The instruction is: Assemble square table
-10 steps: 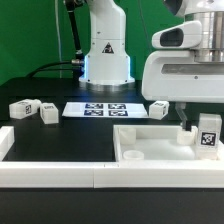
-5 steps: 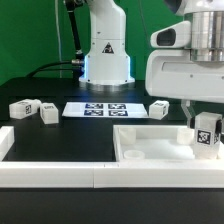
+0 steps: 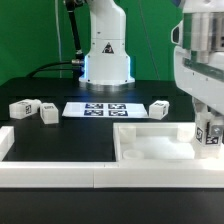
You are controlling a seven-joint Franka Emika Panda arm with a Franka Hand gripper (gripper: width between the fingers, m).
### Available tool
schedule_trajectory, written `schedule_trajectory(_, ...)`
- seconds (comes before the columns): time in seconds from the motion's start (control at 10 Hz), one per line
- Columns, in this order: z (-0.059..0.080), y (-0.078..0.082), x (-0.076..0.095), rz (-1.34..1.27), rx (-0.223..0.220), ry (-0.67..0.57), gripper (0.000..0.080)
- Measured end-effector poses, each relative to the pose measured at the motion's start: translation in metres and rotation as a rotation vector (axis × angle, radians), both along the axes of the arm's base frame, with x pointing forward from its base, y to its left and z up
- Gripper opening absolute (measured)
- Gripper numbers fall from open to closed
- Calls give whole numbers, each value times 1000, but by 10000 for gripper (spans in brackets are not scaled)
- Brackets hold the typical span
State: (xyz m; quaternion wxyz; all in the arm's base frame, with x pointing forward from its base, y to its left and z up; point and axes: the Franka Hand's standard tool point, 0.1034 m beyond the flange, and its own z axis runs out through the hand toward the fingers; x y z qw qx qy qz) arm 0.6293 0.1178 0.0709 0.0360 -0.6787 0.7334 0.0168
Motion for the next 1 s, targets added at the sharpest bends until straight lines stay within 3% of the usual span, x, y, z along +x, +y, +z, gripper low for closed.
schedule_trajectory(0.6,-1,-4,0,-332,20,7,290)
schedule_trajectory(0.8,-1,-2,0,-330,11,1,290)
schedule_trajectory(1.0,-1,0,0,-296,17,0,524)
